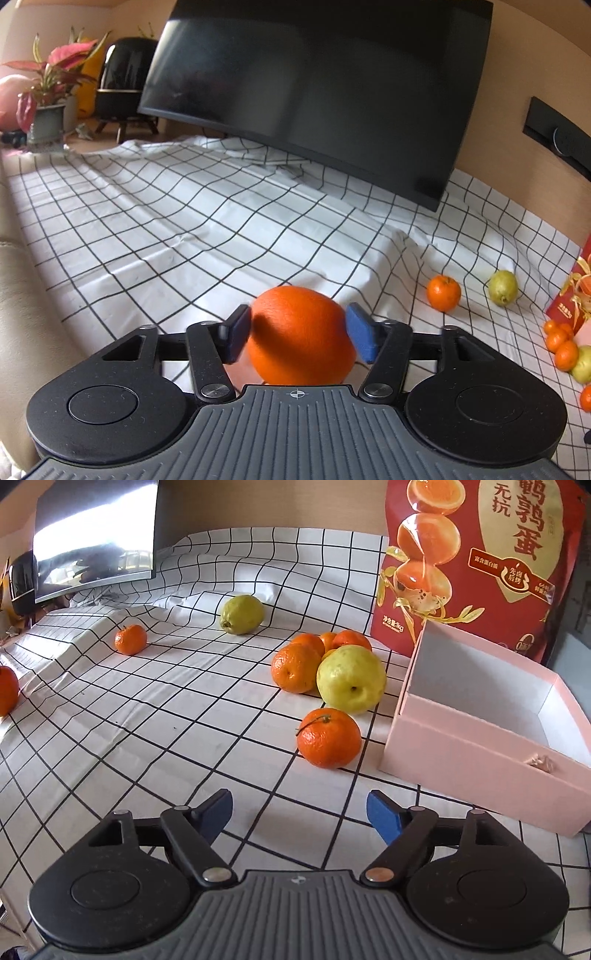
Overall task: Organize fruits
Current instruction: 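Grasp the large orange with the left tool while the right tool approaches a mandarin, then grasp the mandarin beside the pink box with the right tool while the left holds the orange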
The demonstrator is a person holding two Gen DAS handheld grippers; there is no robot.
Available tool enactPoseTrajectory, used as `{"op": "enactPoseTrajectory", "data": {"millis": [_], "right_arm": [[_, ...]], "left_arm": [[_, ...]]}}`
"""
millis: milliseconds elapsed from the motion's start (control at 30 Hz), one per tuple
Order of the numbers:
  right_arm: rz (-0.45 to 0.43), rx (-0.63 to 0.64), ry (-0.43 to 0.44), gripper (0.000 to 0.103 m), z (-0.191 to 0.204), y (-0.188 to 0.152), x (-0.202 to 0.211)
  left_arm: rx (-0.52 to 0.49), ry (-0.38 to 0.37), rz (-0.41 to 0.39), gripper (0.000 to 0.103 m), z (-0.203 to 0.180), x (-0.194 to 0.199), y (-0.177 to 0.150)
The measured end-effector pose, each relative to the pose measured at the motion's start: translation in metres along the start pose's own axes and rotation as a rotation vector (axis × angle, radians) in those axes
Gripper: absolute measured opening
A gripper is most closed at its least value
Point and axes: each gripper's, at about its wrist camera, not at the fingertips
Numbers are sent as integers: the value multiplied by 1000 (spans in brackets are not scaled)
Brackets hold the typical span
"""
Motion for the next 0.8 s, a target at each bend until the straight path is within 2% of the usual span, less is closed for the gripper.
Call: {"op": "enactPoseTrajectory", "data": {"millis": [33, 100, 300, 400, 467, 500, 667, 800], "right_arm": [[-5, 4, -6, 81, 1, -1, 1], [-16, 16, -30, 81, 2, -4, 1], [-29, 29, -32, 83, 3, -6, 2], [-20, 36, -32, 83, 4, -6, 0], [-24, 41, -34, 83, 5, -7, 1], [-25, 42, -34, 83, 5, -7, 1], [-27, 34, -29, 83, 2, -7, 1], [-37, 42, -34, 84, 3, -8, 3]], "left_arm": [[10, 12, 0, 84, 2, -2, -1], [25, 32, -5, 92, 5, -5, -5], [155, -57, 59, 89, 10, -20, -9], [141, -74, 73, 89, 1, -32, -11], [127, -90, 111, 85, -6, -40, -12], [120, -102, 128, 79, -8, -44, -13], [98, -110, 79, 77, -12, -44, -19], [35, -69, 23, 77, -30, -30, -25]]}}
Point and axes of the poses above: each gripper's, at about its wrist camera, not at the fingertips, and x roughly against the way its jaws point, z to its left, y to its top, and after that the axes turned 6 degrees about y, right-handed
